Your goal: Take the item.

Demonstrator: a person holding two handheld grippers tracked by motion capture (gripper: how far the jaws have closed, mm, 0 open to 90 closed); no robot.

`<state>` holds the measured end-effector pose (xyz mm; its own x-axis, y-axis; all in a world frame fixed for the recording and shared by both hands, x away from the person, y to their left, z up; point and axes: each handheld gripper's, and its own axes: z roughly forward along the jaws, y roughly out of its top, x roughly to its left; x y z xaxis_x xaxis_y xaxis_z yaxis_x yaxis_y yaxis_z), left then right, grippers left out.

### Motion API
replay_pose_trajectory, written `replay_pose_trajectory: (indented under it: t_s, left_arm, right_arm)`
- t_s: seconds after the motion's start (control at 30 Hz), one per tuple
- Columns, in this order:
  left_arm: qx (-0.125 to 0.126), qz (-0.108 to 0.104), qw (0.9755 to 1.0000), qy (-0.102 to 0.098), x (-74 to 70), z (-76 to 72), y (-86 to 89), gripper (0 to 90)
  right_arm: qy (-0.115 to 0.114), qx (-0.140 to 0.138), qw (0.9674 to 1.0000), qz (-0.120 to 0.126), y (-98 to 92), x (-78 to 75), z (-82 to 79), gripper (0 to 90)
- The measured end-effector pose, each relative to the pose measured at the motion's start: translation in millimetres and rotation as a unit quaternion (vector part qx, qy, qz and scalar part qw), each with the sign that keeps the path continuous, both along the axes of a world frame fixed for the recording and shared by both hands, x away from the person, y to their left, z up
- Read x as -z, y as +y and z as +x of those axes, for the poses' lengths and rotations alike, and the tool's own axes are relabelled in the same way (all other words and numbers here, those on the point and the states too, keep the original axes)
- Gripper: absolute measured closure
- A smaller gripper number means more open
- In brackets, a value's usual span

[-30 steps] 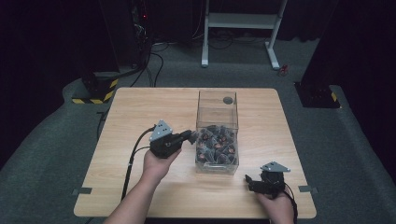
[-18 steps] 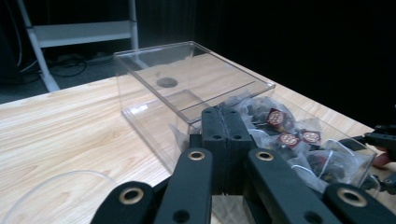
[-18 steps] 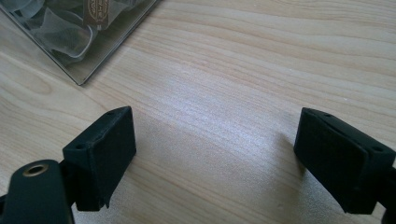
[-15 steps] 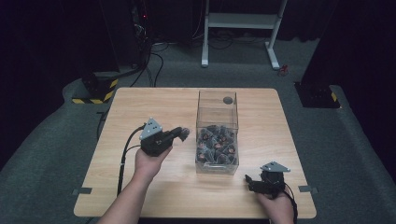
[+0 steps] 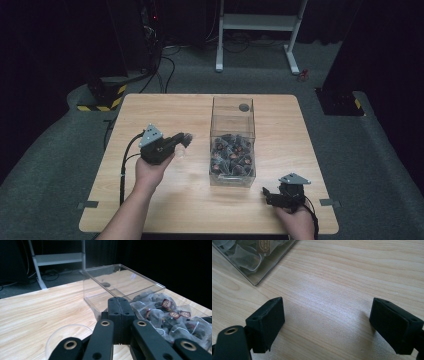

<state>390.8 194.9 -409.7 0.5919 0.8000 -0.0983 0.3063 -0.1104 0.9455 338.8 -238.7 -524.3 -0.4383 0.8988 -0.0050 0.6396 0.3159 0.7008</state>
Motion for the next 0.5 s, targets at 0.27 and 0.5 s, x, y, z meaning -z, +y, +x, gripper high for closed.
replay_pose_trajectory:
  t_s: [0.27,0.5]
  left_arm:
    - [-0.017,0.006,0.9998,0.0,0.5,4.1,13.1,90.0]
    - [-0.028,0.0,0.9996,0.005,1.9,8.0,20.6,90.0]
  right_arm:
    - [0.0,0.0,1.0,0.0,0.0,0.0,0.0,12.6]
    - [0.0,0.0,1.0,0.0,0.0,0.0,0.0,12.6]
